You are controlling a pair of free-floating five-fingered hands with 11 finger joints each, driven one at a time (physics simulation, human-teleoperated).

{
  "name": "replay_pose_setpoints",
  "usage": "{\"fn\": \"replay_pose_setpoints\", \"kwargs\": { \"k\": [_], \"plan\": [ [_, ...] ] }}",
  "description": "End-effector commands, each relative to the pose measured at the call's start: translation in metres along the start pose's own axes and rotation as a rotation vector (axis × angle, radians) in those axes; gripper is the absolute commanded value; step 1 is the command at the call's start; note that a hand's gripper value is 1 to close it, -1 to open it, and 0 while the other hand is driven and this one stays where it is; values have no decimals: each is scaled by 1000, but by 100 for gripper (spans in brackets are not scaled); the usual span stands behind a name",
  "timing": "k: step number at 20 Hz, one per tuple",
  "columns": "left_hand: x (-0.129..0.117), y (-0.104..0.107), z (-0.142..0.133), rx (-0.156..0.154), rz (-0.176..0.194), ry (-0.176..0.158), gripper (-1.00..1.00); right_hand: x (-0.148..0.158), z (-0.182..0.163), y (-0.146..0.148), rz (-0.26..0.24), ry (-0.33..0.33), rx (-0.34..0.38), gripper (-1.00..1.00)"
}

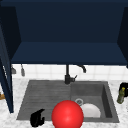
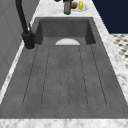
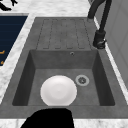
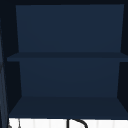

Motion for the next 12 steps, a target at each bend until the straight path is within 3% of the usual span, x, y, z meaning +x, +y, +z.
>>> {"fn": "replay_pose_setpoints", "kwargs": {
  "k": [1, 6, 7, 12],
  "plan": [
    [0, 0, 0, 0, 0, 0, 0, -16, -28, 14, -4, 21, -5, 100],
    [0, 0, 0, 0, 0, 0, 0, -23, -56, -2, -38, -10, 123, 100],
    [0, 0, 0, 0, 0, 0, 0, -21, -49, 0, -18, 6, 136, 100],
    [0, 0, 0, 0, 0, 0, 0, -20, -58, -7, -39, -5, 187, 100]
  ]
}}
